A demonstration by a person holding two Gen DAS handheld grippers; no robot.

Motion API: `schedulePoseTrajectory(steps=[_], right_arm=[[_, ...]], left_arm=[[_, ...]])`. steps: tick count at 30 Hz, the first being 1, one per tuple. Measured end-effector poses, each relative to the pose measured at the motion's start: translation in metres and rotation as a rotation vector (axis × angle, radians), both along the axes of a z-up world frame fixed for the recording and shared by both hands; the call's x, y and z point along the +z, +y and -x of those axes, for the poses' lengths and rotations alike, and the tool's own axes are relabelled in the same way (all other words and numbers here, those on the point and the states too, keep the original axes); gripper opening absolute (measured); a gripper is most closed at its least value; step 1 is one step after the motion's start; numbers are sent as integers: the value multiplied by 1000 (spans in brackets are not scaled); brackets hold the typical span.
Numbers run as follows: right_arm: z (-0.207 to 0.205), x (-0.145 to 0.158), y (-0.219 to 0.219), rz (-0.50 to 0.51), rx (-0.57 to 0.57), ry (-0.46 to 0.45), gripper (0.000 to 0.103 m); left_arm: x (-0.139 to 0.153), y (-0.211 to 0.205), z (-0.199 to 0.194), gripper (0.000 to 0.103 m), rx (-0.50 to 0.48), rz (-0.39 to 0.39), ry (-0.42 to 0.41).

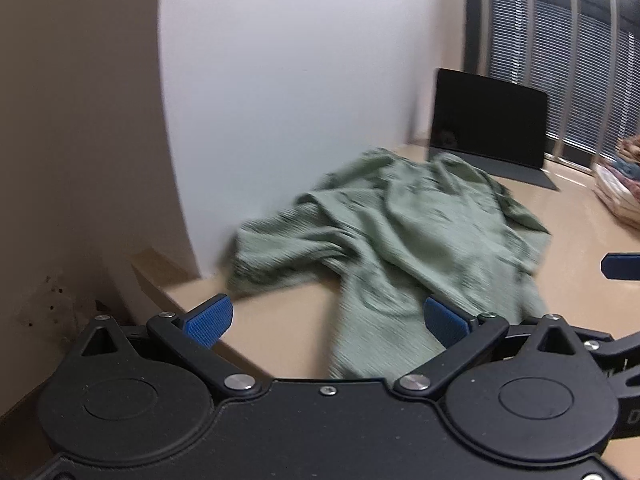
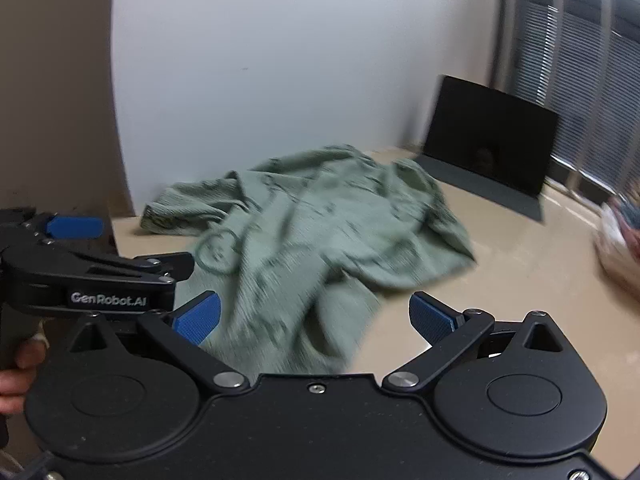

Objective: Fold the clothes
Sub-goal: 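Move both tools toward the crumpled green garment, then grasp the elastic waistband of the green garment with the right gripper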

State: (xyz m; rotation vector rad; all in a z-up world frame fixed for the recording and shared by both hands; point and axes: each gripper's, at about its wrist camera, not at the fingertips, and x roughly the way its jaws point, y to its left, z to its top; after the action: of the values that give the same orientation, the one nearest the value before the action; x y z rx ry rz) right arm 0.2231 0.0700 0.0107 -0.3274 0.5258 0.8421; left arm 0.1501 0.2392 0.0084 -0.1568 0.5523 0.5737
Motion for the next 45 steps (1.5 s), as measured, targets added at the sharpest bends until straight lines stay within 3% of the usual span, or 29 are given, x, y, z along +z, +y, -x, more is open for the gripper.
schedulePoseTrajectory(steps=[7, 9, 12, 15, 20, 22, 24, 26, 31, 34, 40, 45], right_arm=[[-25, -3, 55, 84, 53, -34, 99], [-35, -6, 65, 105, 42, -19, 97], [-51, -10, 73, 130, 35, 32, 85], [-64, -16, 77, 155, 31, 86, 82], [-80, -29, 79, 180, 6, 194, 59], [-83, -31, 78, 164, -17, 210, 35], [-86, -28, 75, 126, -21, 221, 21], [-92, -22, 69, 65, -14, 260, 14], [-107, 0, 49, -122, 11, 379, 6], [-114, 27, 30, -254, 16, 402, 2], [-112, 90, -33, -421, -28, 281, 1], [-104, 135, -96, -520, -89, 158, 1]], left_arm=[[-3, 46, -13, 103, 72, -1, 6], [-6, 56, -19, 102, 64, 16, 27], [-10, 66, -25, 100, 33, 65, 33], [-14, 72, -32, 94, 10, 98, 36], [-23, 82, -39, 60, -14, 194, 27], [-27, 85, -43, 28, -22, 222, 23], [-29, 87, -47, 7, -38, 256, 11], [-28, 90, -49, 3, -65, 316, -24], [20, 76, -53, 2, -168, 336, -158], [52, 66, -56, 2, -232, 334, -241], [117, 42, -62, 2, -367, 325, -407], [180, -16, -64, 2, -558, 292, -539]])
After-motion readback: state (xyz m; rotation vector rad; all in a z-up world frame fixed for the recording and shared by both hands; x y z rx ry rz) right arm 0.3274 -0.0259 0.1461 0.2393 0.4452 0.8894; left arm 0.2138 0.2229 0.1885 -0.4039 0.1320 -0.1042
